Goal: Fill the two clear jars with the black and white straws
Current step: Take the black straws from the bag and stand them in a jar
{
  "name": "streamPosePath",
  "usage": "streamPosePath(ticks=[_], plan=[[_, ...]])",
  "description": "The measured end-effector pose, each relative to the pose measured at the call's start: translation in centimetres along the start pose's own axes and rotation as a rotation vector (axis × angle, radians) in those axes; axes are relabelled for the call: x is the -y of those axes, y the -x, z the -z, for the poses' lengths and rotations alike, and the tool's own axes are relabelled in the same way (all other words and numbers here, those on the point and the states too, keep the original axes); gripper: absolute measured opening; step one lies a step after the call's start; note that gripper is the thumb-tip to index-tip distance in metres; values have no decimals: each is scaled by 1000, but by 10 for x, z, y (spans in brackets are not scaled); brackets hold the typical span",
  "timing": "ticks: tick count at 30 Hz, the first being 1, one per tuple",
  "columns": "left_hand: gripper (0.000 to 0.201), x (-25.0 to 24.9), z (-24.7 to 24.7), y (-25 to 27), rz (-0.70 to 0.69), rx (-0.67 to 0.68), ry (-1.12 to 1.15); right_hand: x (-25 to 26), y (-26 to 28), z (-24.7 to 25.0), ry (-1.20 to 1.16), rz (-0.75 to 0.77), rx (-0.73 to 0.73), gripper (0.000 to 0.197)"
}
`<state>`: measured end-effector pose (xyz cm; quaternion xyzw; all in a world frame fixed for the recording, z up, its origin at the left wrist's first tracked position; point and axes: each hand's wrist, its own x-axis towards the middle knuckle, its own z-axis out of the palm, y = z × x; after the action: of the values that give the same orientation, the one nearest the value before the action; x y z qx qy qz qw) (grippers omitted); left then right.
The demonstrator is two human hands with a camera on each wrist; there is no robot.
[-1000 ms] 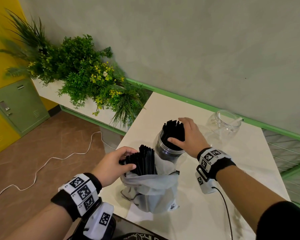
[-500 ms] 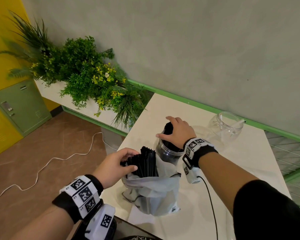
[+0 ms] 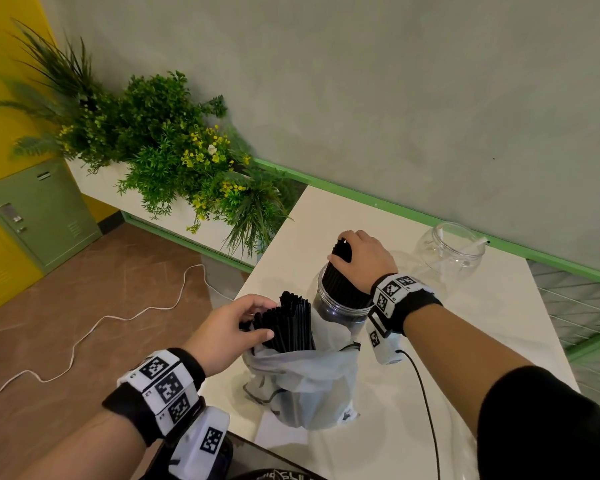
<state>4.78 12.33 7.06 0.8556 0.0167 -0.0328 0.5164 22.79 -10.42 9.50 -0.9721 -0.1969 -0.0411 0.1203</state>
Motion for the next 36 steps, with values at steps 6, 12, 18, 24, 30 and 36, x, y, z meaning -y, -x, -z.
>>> streamPosePath(ticks=[6,12,18,24,30,36], plan=[[37,1,1,2,15,-3,-9,-13,6,15,-199,64,-126,62],[37,1,0,3,26,-9,-11,-55,40,16,-308,85,-58,89],[37,-1,-1,3,17,-2,-22,-49,35,6,-179,203,6,105],[36,-2,1,3,11,-4,-32,-23,5,1,96,254,109,91],[38,1,3,3,23,-16,-18,-12,9,-3,68,136,-18,60],[37,1,4,1,23,-16,-4,-5,6,5,3,118,-208,48]])
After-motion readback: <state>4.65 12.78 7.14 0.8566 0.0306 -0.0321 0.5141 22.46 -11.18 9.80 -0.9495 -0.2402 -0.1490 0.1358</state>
